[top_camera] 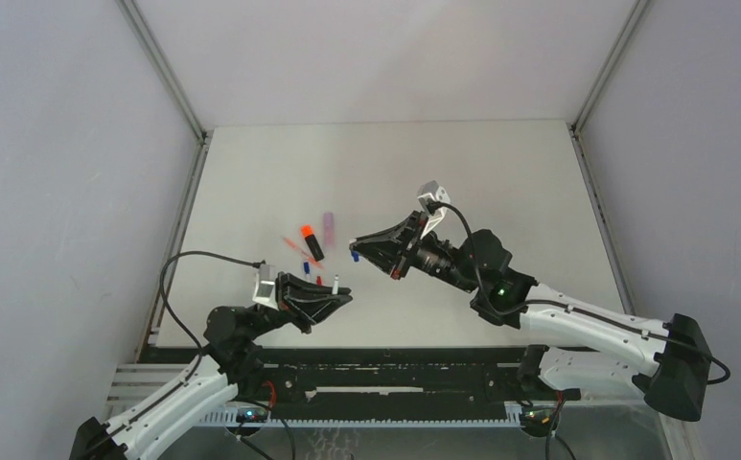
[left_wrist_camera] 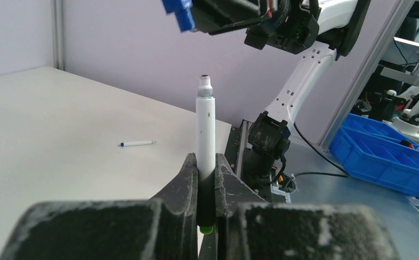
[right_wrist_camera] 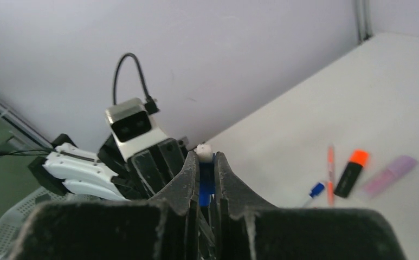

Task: Insert the pens into the pen caps
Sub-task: Insert the pen cap onto the pen.

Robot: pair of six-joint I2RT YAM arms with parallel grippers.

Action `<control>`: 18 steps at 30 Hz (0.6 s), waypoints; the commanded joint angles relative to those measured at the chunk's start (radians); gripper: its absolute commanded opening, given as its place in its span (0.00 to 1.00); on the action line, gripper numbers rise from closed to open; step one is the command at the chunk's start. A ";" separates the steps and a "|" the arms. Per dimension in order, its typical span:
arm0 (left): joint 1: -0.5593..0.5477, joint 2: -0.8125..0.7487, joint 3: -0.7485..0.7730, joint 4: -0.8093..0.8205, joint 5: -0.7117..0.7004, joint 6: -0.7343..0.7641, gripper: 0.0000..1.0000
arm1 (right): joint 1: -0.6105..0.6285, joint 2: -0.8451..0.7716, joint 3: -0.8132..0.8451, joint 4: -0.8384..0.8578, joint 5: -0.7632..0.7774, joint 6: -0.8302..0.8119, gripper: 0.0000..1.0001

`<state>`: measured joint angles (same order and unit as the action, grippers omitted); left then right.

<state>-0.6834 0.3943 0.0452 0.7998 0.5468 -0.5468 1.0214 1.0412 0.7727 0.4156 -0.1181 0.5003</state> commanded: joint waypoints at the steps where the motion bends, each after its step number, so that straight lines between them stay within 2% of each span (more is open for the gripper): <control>1: -0.014 0.007 0.031 0.050 0.018 0.030 0.00 | 0.024 0.020 0.005 0.197 -0.043 0.023 0.00; 18: -0.019 -0.003 0.029 0.050 0.012 0.029 0.00 | 0.054 0.088 0.005 0.230 -0.087 0.065 0.00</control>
<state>-0.6949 0.3985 0.0452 0.8032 0.5541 -0.5381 1.0657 1.1221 0.7727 0.5831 -0.1848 0.5426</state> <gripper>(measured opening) 0.103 0.040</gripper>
